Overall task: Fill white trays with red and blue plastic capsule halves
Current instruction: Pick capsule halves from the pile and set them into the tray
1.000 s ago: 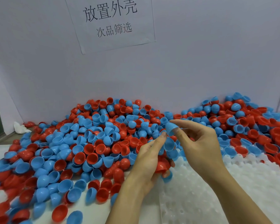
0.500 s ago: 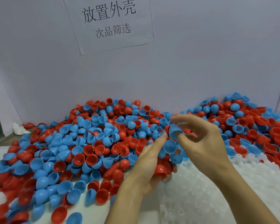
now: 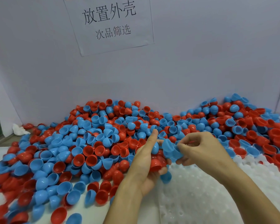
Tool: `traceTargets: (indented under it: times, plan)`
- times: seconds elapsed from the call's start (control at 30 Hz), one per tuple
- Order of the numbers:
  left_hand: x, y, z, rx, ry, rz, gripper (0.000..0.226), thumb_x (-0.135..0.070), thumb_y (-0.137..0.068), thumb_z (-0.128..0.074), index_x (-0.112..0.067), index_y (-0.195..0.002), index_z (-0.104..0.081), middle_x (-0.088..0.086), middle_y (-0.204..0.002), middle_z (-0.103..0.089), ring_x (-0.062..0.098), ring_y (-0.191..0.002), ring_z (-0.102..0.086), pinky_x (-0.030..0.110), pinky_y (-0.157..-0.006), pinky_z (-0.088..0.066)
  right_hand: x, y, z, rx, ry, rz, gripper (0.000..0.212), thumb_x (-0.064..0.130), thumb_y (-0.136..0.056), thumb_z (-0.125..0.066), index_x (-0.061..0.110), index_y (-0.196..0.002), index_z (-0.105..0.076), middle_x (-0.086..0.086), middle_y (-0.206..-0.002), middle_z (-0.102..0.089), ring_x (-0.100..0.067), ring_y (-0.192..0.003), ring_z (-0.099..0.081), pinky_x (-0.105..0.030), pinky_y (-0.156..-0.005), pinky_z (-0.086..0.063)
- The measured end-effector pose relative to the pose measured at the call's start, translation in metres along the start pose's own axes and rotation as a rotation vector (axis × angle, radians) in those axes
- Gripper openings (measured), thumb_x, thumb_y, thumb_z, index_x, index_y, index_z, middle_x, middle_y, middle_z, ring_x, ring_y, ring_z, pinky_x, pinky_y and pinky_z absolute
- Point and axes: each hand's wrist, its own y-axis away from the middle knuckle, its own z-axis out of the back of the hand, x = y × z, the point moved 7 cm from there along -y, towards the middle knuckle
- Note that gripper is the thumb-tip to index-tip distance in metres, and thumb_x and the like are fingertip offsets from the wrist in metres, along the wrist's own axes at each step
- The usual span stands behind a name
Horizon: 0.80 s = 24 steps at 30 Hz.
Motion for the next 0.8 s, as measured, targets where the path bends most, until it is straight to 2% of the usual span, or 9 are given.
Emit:
traceTargets:
  times: [0.1, 0.17, 0.27, 0.33, 0.43, 0.53, 0.63, 0.7, 0.8]
  plan:
    - [0.001, -0.001, 0.003, -0.042, -0.066, -0.005, 0.048, -0.062, -0.069, -0.072, -0.014, -0.078, -0.073, 0.01, -0.089, -0.071, 0.015, -0.062, -0.062, 0.021, -0.043, -0.042, -0.005, 0.003, -0.008, 0.156, -0.034, -0.105, 0.007, 0.007, -0.088, -0.071, 0.007, -0.081, -0.071, -0.002, -0.072, -0.076, -0.019, -0.066, -0.075, -0.023, -0.059, -0.059]
    - [0.0, -0.002, 0.006, -0.1, -0.09, -0.016, 0.05, -0.061, -0.068, -0.072, -0.013, -0.08, -0.073, 0.007, -0.086, -0.071, 0.015, -0.064, -0.063, 0.022, -0.045, -0.045, -0.005, 0.005, -0.008, 0.174, -0.087, -0.142, 0.005, 0.006, -0.088, -0.072, 0.005, -0.082, -0.071, -0.003, -0.075, -0.076, -0.021, -0.068, -0.076, -0.024, -0.059, -0.059]
    - [-0.004, -0.002, 0.01, -0.169, -0.067, -0.058, 0.046, -0.052, -0.076, -0.073, -0.009, -0.092, -0.072, 0.007, -0.083, -0.072, 0.015, -0.059, -0.064, 0.022, -0.04, -0.042, -0.005, 0.004, 0.001, 0.029, -0.204, -0.148, 0.005, 0.008, -0.089, -0.071, 0.005, -0.084, -0.071, -0.004, -0.078, -0.077, -0.02, -0.069, -0.076, -0.023, -0.056, -0.056]
    - [-0.005, -0.003, 0.012, -0.184, -0.095, -0.088, 0.031, -0.041, -0.085, -0.072, -0.01, -0.087, -0.073, 0.007, -0.081, -0.071, 0.017, -0.061, -0.063, 0.021, -0.038, -0.039, -0.008, 0.004, 0.005, -0.093, -0.366, -0.186, 0.005, 0.006, -0.09, -0.069, 0.002, -0.088, -0.071, -0.008, -0.08, -0.077, -0.021, -0.071, -0.076, -0.024, -0.061, -0.057]
    - [-0.005, -0.002, 0.009, -0.149, -0.132, -0.114, 0.019, -0.026, -0.089, -0.072, -0.008, -0.093, -0.075, 0.01, -0.081, -0.066, 0.018, -0.06, -0.06, 0.022, -0.038, -0.039, -0.01, 0.006, -0.007, -0.107, -0.564, -0.248, 0.01, 0.008, -0.092, -0.067, -0.001, -0.093, -0.069, -0.014, -0.08, -0.076, -0.023, -0.074, -0.076, -0.024, -0.063, -0.058]
    - [-0.005, -0.002, 0.003, -0.088, -0.155, -0.138, 0.021, -0.029, -0.087, -0.073, -0.009, -0.091, -0.077, 0.009, -0.075, -0.063, 0.016, -0.058, -0.059, 0.022, -0.039, -0.039, -0.011, 0.007, -0.02, -0.066, -0.484, -0.271, 0.011, 0.011, -0.091, -0.067, 0.002, -0.086, -0.071, -0.014, -0.075, -0.076, -0.019, -0.071, -0.075, -0.026, -0.065, -0.059]
    - [-0.007, -0.002, 0.003, -0.082, -0.159, -0.16, 0.028, -0.035, -0.084, -0.073, -0.008, -0.089, -0.077, 0.009, -0.071, -0.061, 0.015, -0.056, -0.058, 0.022, -0.039, -0.039, -0.012, 0.005, -0.02, -0.109, -0.381, -0.245, 0.012, 0.011, -0.088, -0.068, 0.005, -0.079, -0.074, -0.012, -0.071, -0.075, -0.017, -0.064, -0.069, -0.029, -0.068, -0.058]
    - [-0.008, -0.002, 0.003, -0.085, -0.153, -0.173, 0.029, -0.037, -0.082, -0.073, -0.009, -0.087, -0.077, 0.009, -0.071, -0.062, 0.015, -0.055, -0.057, 0.021, -0.038, -0.039, -0.009, 0.006, -0.016, -0.138, -0.319, -0.2, 0.011, 0.015, -0.086, -0.07, 0.012, -0.076, -0.073, -0.005, -0.066, -0.074, -0.012, -0.06, -0.068, -0.028, -0.064, -0.056]
    - [-0.009, -0.002, 0.003, -0.1, -0.142, -0.172, 0.032, -0.043, -0.074, -0.075, -0.013, -0.081, -0.077, 0.009, -0.072, -0.063, 0.015, -0.054, -0.058, 0.022, -0.037, -0.038, -0.001, 0.008, -0.007, -0.252, -0.204, -0.085, 0.013, 0.023, -0.081, -0.078, 0.021, -0.082, -0.066, 0.003, -0.071, -0.072, -0.011, -0.066, -0.071, -0.03, -0.065, -0.054]
